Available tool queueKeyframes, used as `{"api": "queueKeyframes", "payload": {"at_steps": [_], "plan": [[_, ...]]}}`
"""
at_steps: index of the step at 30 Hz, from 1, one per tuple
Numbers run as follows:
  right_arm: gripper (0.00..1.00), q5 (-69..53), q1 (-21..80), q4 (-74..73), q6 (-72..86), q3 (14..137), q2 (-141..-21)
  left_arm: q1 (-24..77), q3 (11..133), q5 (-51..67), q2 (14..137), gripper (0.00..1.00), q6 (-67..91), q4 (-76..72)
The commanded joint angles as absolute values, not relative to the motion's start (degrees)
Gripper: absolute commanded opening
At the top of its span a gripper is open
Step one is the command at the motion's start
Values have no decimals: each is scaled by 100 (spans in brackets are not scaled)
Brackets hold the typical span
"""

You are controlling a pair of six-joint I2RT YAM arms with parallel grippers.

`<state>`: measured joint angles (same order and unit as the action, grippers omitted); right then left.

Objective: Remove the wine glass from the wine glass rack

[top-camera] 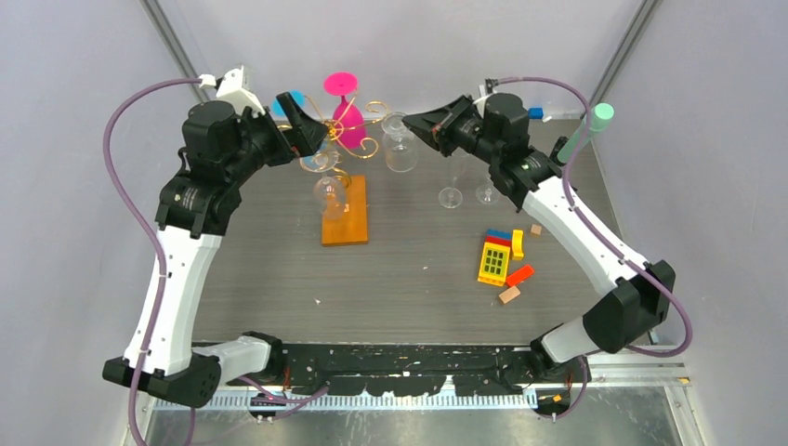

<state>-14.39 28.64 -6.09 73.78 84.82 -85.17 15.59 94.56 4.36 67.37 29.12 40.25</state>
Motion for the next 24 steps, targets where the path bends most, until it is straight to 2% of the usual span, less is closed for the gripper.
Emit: {"api": "queueKeyframes", "payload": {"at_steps": [1,12,19,24], "plan": [[0,-1400,2799,276,7526,8290,-7745,1521,9444,1232,6776,100,3209,3400],[0,-926,2594,995,7601,8204,-6964,1719,9019,2794,7206,100,5542,1529],[0,-1161,2449,2233,8393,8393,-7046,2054,8998,2874,7639,98,6559,515],[0,-1279,2443,3363,9394,8448,-7586,2057,9021,2843,7969,93,7155,97]]}}
